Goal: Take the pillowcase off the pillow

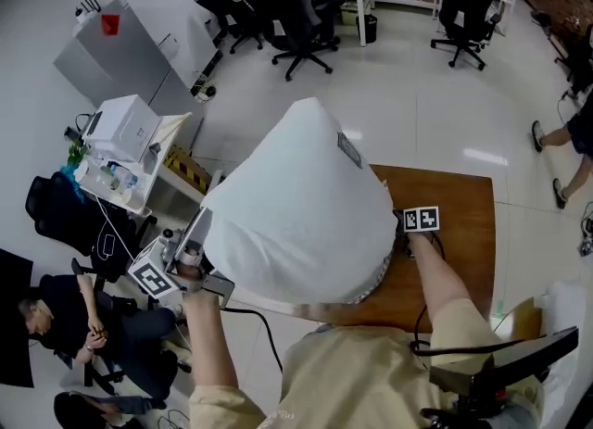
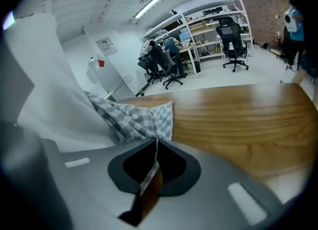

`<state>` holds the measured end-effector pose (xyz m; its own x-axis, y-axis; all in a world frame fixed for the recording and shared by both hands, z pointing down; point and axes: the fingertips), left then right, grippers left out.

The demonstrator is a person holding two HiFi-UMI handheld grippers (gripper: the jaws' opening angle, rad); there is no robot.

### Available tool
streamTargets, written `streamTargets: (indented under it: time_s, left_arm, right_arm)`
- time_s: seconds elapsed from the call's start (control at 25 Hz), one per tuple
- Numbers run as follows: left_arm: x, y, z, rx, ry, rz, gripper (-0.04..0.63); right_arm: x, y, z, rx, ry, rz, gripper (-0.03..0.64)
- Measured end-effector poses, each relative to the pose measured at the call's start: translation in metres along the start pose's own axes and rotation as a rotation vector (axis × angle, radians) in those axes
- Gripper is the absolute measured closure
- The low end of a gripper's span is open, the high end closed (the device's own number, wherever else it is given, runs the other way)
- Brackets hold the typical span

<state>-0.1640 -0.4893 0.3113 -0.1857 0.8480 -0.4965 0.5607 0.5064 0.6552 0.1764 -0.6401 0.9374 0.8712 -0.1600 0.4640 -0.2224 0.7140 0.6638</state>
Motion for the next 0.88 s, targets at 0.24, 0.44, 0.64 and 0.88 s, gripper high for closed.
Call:
streamTargets:
  time_s: [0.24,0.44,0.64,0.88]
  left_arm:
    - [-0.011,-0.012,-0.022,0.021,0.046,-0.006,0.581]
    - [-0.047,-0.031,-0.067,0.026,-0.082,0.078,0.58]
    - [-0.068,-0.05,-0.099,-0.007,-0.255,0.265,0.58]
    - [-0.16,-0.031,-0.217,-0.054,-0.66,0.286,0.58]
  right_arm:
    - [-0.036,-0.041,-0.042,0.158,-0.12,0.042,0.607]
    - [-0.052,-0.041,-0.09,0.263,-0.09,-0.012,0.576]
    - [-0.051,-0.022,-0.143,0.35,-0.068,0.019,0.563]
    - [-0.059,-0.006,-0.167,0.403,-0.058,0.03,0.563]
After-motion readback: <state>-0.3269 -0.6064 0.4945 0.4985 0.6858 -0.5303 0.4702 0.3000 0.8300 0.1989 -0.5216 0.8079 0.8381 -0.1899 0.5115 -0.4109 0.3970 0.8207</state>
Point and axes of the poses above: the fingertips, and each gripper's own axes: z forward along the fingers, x to its right, y out of its underside, and after that the axes turned 5 degrees about -z, right-handed
